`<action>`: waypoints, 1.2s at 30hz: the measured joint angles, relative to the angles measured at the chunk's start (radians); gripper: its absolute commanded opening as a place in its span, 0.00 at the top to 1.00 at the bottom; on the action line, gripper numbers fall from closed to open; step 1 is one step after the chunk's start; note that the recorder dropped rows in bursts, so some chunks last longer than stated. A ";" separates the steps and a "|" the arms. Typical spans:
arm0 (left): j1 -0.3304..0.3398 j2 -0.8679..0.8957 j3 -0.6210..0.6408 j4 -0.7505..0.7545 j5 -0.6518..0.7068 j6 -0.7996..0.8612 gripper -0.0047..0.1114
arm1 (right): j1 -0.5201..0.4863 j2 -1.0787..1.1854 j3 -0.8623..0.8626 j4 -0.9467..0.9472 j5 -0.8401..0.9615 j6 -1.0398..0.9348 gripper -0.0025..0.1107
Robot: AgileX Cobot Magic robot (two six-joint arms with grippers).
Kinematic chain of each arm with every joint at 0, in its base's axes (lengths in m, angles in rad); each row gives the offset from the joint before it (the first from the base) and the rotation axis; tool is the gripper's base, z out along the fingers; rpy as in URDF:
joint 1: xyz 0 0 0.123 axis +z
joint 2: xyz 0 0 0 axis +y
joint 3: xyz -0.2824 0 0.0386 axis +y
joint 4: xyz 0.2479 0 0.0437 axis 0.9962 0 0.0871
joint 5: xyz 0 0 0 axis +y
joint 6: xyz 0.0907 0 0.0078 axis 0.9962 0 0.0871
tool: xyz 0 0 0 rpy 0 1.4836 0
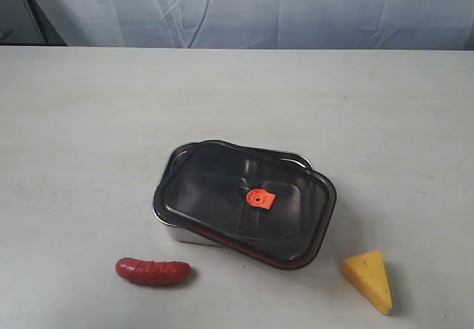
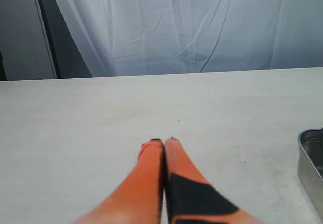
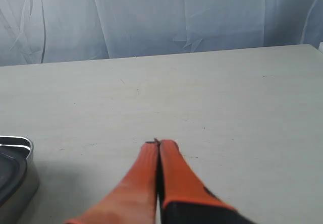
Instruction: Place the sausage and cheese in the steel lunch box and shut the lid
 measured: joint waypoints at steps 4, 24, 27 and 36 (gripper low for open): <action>0.000 0.000 0.000 0.000 0.000 0.000 0.96 | 0.000 0.000 0.000 0.000 0.000 0.000 0.99; 0.000 0.000 0.000 0.000 0.000 0.000 0.96 | 0.000 0.000 0.003 0.657 -0.254 0.133 0.99; 0.000 0.000 0.000 0.000 0.000 0.000 0.96 | 0.000 -0.001 0.003 0.842 -0.262 0.148 0.99; 0.000 0.000 0.000 0.000 0.000 0.000 0.96 | 0.002 0.004 -0.073 0.942 -0.209 0.160 0.99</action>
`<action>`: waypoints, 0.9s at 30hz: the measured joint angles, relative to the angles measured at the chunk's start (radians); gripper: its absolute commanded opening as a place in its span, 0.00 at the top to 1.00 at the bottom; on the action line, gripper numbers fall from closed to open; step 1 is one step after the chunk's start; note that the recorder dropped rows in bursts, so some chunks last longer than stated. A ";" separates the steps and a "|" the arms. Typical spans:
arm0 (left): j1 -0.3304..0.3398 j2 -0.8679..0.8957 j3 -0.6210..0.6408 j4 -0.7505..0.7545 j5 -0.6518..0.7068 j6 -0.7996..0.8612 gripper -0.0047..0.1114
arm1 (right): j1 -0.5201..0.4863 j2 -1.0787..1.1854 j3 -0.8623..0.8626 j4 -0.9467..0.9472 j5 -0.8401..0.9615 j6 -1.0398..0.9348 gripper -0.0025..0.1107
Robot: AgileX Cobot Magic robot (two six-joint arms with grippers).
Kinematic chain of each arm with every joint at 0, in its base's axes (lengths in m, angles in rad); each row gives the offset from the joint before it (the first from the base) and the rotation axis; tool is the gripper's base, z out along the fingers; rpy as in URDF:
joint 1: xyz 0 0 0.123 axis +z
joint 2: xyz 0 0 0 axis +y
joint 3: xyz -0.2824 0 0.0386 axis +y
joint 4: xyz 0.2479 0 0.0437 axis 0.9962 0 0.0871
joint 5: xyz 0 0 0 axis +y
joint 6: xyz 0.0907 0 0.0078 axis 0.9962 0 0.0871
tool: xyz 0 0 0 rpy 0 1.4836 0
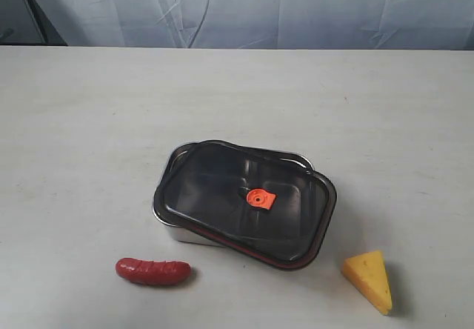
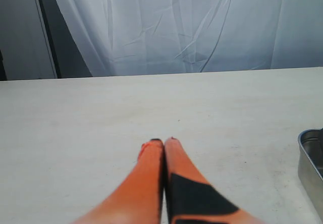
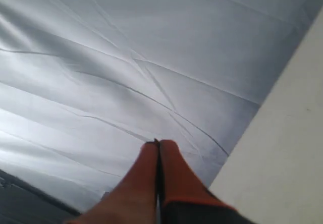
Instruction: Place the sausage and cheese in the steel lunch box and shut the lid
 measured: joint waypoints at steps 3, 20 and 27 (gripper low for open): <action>0.000 0.000 0.000 0.000 0.000 0.000 0.96 | 0.000 0.063 -0.121 0.000 0.019 -0.059 0.99; 0.000 0.000 0.000 -0.025 0.000 0.000 0.96 | 0.000 1.144 -0.882 -0.093 0.702 -0.593 0.98; 0.000 0.000 0.000 -0.025 0.000 0.000 0.96 | 0.000 1.313 -0.735 0.149 0.740 -0.877 0.98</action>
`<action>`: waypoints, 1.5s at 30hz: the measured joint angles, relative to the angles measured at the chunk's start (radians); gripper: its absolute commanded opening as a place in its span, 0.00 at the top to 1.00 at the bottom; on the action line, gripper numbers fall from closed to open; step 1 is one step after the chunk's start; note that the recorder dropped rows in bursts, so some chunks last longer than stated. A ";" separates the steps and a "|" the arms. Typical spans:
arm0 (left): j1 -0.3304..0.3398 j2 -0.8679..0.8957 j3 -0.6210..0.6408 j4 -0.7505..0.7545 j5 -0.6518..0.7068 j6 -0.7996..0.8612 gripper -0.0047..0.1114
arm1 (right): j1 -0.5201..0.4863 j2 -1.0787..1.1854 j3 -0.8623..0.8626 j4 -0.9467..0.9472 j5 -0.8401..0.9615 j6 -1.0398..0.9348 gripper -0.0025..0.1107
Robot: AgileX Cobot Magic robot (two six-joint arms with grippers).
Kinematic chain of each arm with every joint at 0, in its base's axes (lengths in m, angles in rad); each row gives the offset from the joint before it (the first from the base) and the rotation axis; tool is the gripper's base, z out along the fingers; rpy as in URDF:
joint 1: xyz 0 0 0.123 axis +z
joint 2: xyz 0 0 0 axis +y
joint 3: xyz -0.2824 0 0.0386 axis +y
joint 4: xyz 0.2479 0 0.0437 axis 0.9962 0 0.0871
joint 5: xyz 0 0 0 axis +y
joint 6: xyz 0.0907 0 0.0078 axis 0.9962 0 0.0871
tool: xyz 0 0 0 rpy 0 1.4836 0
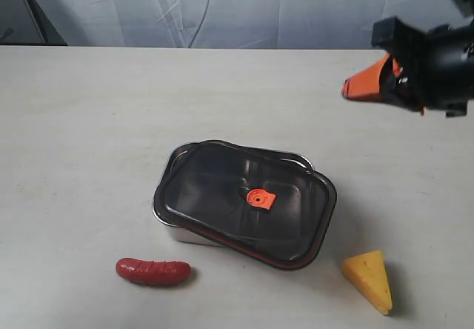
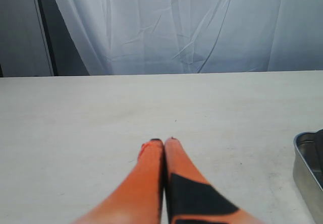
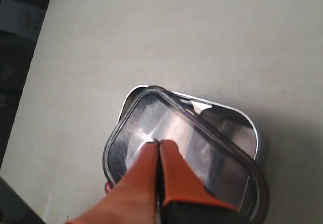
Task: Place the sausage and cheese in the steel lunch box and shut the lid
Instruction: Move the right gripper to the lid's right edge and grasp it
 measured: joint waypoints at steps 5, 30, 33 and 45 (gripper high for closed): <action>0.000 0.000 0.000 0.000 0.000 0.000 0.96 | -0.047 0.068 0.189 0.247 0.022 -0.281 0.98; 0.000 0.000 0.000 0.000 0.000 0.000 0.96 | -0.198 0.124 0.539 0.587 0.037 -0.661 0.50; 0.000 0.000 0.000 0.000 0.000 0.000 0.96 | -0.198 0.174 0.545 0.603 0.050 -0.706 0.50; 0.000 0.000 0.000 0.000 0.000 0.000 0.96 | -0.198 0.519 0.445 0.611 0.271 -0.881 0.50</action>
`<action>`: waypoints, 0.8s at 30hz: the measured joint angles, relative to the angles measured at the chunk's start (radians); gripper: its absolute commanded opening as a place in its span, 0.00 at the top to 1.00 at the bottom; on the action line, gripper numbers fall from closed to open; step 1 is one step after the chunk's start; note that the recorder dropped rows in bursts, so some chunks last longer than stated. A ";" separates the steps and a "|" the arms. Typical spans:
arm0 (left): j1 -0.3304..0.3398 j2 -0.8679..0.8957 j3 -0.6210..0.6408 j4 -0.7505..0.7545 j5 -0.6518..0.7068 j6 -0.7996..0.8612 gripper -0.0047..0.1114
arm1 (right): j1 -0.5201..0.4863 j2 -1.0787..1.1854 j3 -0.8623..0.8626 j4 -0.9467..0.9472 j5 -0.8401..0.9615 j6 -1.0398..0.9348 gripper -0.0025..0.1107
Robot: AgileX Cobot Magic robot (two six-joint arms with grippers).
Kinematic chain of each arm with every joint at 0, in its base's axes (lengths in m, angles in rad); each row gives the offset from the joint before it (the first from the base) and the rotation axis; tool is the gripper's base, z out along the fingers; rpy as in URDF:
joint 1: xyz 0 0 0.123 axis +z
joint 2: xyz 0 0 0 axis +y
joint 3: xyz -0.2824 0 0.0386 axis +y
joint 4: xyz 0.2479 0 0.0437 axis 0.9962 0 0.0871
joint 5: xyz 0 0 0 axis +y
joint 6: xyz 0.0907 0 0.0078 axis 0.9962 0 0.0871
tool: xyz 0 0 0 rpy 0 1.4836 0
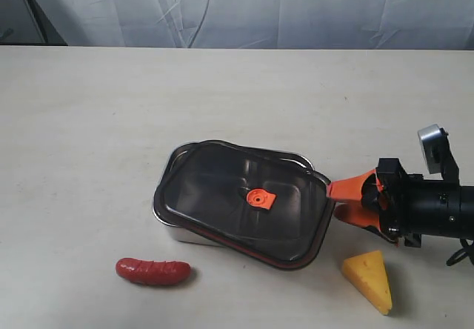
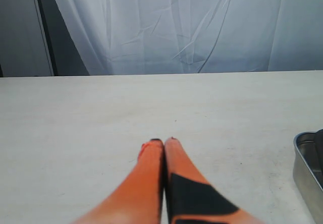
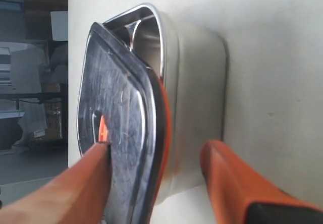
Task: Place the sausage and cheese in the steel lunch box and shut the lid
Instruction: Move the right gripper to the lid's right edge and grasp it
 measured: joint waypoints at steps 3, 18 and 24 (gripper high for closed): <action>0.000 0.000 0.000 0.000 0.000 0.000 0.96 | 0.000 0.031 -0.016 0.002 0.021 -0.036 0.50; 0.000 0.000 0.000 0.000 0.000 0.000 0.96 | 0.000 0.076 -0.033 0.004 0.069 -0.079 0.50; 0.000 0.000 0.000 0.000 0.000 0.000 0.96 | 0.000 0.085 -0.033 0.004 0.087 -0.114 0.50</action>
